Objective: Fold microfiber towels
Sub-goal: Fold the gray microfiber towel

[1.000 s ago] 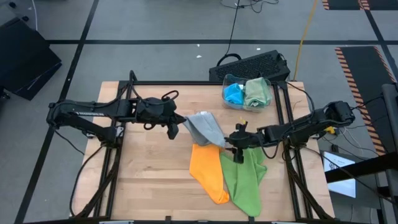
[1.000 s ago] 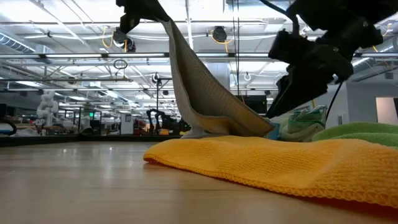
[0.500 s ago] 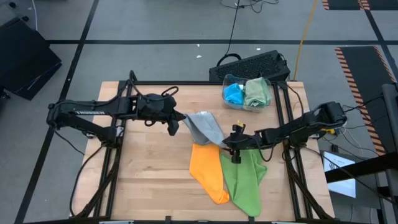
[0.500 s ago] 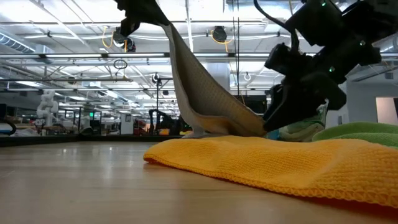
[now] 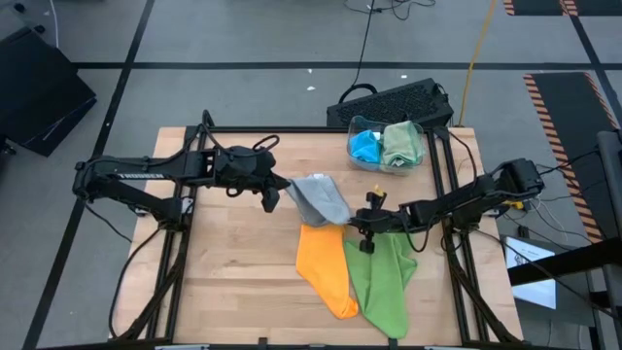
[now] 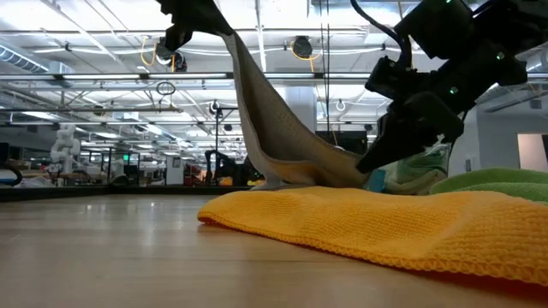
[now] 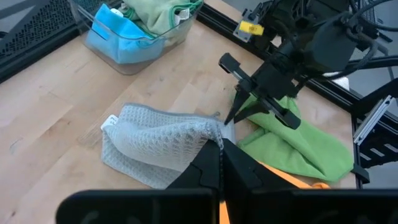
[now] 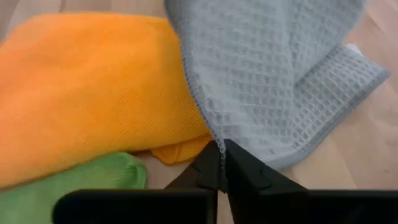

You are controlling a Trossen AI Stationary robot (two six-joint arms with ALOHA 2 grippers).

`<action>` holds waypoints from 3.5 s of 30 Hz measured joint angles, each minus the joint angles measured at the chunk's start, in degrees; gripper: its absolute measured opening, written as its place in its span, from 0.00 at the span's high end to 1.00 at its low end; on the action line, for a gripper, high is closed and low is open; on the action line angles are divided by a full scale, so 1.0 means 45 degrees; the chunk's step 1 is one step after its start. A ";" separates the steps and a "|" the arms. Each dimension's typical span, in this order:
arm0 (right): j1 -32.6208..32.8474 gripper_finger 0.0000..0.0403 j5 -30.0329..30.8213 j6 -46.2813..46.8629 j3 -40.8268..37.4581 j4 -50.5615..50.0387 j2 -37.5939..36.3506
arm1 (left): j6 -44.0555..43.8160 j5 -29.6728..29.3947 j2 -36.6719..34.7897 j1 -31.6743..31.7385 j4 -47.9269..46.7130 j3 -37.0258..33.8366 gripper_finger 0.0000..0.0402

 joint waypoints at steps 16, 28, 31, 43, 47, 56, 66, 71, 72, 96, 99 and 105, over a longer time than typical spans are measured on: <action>-0.1317 1.00 -0.2012 0.2476 0.4881 -0.5902 -0.4074 | -0.1210 0.1998 -0.2167 -0.0588 0.2090 -0.0015 0.99; -0.1566 1.00 -0.5195 0.2519 1.2259 -0.7644 -0.2522 | -0.2721 0.4870 -0.3587 -0.3226 0.8237 0.0006 0.99; -0.1562 1.00 -0.5644 0.2805 1.2822 -0.7672 -0.2328 | -0.1412 0.3715 -0.4216 -0.3385 0.5513 0.0015 0.99; -0.2460 1.00 -0.4198 0.2831 1.2803 -0.9637 -0.0114 | -0.0286 -0.2224 -0.3638 -0.3014 -0.3362 -0.0010 0.97; -0.3365 1.00 -0.3900 0.2060 1.2794 -0.9114 0.1033 | 0.0599 -0.3765 -0.2913 -0.2546 -0.4082 -0.0010 0.99; -0.6271 1.00 -0.3992 -0.0074 1.2794 -0.9152 0.2326 | 0.1009 -0.6145 -0.1563 0.0461 -0.6522 -0.0010 0.99; -0.7752 1.00 -0.5708 -0.1004 1.2794 -0.8706 0.3428 | 0.3340 -0.3611 -0.0365 0.3381 -0.7065 -0.0005 0.99; -0.8300 1.00 -0.6348 -0.1069 1.2794 -0.6904 0.3469 | 0.3498 -0.3420 -0.0548 0.4147 -0.6463 -0.0005 0.98; -0.8380 1.00 -0.6692 -0.1143 1.2794 -0.6826 0.3469 | 0.3630 -0.3291 -0.0607 0.4259 -0.6491 -0.0005 0.99; -0.6582 1.00 -0.9373 -0.1628 1.0989 -1.2378 0.3465 | 0.2740 0.3035 -0.0606 0.1905 -0.5019 -0.3574 0.99; -0.6040 1.00 -0.9407 -0.1437 1.0304 -1.2319 0.3469 | 0.1812 0.3415 -0.0602 0.1194 -0.4203 -0.3964 0.99; -0.5308 1.00 -0.9677 -0.1085 0.9222 -1.2162 0.3467 | 0.0648 0.3120 -0.0602 -0.0118 -0.3857 -0.4085 0.99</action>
